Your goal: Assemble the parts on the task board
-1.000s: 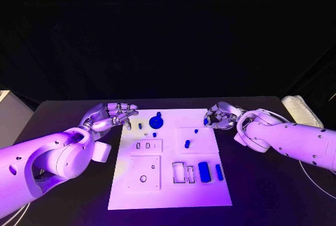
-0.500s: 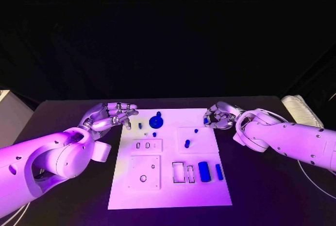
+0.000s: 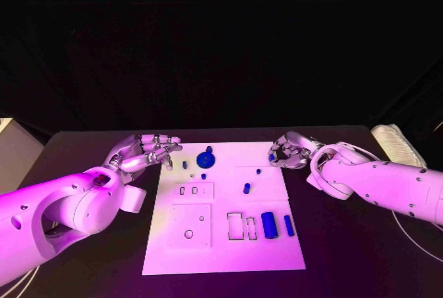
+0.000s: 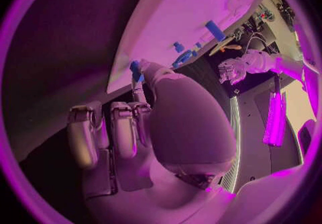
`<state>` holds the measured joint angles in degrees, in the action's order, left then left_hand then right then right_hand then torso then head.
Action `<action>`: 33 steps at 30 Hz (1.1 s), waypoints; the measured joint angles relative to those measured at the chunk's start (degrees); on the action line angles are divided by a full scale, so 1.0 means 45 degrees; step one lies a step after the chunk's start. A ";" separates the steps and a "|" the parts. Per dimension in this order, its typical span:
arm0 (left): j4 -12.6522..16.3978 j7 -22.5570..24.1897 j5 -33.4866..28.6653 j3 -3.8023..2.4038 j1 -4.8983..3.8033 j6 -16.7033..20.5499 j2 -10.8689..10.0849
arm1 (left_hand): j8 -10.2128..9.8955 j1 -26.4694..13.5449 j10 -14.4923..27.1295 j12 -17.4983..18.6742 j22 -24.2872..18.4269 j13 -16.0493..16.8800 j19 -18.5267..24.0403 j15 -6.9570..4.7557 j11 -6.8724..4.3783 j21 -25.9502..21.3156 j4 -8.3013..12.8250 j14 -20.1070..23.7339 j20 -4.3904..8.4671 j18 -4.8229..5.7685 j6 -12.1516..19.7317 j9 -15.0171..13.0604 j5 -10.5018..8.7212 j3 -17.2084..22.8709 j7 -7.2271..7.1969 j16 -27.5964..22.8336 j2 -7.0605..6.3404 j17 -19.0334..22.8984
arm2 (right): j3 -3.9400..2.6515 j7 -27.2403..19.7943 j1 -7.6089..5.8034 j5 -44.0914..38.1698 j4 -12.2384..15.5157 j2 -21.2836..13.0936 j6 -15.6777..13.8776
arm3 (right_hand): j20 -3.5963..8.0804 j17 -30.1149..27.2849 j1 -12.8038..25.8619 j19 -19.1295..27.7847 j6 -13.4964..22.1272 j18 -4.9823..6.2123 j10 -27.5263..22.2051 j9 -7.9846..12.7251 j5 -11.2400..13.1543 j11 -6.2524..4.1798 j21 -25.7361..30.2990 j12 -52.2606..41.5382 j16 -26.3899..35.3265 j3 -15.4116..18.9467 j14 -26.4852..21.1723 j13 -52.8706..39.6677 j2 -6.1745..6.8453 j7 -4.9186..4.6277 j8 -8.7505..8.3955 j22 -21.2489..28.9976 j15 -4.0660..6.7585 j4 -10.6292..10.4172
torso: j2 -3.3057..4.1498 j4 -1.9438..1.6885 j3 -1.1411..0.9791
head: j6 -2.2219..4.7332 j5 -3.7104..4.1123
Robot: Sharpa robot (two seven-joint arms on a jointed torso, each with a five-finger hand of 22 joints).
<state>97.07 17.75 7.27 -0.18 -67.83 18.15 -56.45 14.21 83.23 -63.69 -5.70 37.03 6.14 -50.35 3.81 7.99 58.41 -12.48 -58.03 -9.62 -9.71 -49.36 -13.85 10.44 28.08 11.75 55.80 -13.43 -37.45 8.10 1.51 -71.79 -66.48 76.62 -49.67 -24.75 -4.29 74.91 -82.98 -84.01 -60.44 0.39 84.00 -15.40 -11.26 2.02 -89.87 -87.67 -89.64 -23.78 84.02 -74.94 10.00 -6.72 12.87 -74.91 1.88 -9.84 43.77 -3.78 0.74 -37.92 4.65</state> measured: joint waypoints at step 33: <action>-0.0660 -0.0095 0.0084 0.0011 0.0000 -0.0070 0.0556 | 0.0000 -0.0051 0.0000 0.0000 0.0015 0.0009 0.0000 0.0000 0.0000 0.0050 0.0034 0.0000 0.0000 0.0000 0.0000 -0.0033 0.0000 0.0034 0.0000 0.0000 0.0051 0.0041 | 0.0005 0.3771 -0.0212 -0.1035 0.4719 0.1642 -0.1806 | 0.0088 0.0000 0.0333 0.0001 0.0000 -0.0001 0.0000 0.0002 -0.0008 -0.0089 0.0000 0.0058 0.0000 -0.0325 0.0001 0.0004 -0.0057 0.0000 0.0000 -0.0007 0.0088 0.0189 | -0.0356 0.0200 0.0159 | -0.0303 -0.0536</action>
<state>94.10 17.33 7.65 -0.13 -67.83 17.83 -53.95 14.21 83.00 -63.69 -5.70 37.10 6.19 -50.35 3.80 7.99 58.63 -12.33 -58.03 -9.62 -9.71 -49.36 -14.00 10.44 28.23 11.75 55.80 -13.20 -37.27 8.12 18.47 -72.74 -71.13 97.86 -42.28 -32.88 -3.89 74.91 -81.48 -84.01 -60.44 0.39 84.00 -15.40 -11.30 1.62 -89.87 -87.40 -89.64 -25.24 84.02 -74.92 9.75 -6.72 12.87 -74.95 2.28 -8.99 42.17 -2.88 1.46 -39.28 2.24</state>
